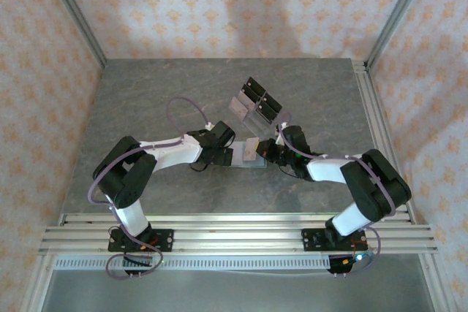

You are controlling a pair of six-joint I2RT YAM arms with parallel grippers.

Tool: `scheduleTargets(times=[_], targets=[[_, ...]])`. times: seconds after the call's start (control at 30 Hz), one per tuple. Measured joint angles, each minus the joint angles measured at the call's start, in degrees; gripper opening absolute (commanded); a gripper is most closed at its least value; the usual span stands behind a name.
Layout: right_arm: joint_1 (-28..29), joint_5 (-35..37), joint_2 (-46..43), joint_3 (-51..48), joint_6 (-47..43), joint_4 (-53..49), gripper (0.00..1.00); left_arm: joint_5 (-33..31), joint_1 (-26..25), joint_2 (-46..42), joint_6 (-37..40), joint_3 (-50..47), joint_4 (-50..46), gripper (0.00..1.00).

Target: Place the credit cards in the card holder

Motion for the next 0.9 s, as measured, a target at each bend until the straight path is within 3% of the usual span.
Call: scheduleTargets(times=[0.9], targets=[[-2.1, -7.28, 7.17, -3.1, 1.75, 11.13, 0.0, -0.63, -0.07, 0.55, -1.03, 0.61, -0.72, 0.98]])
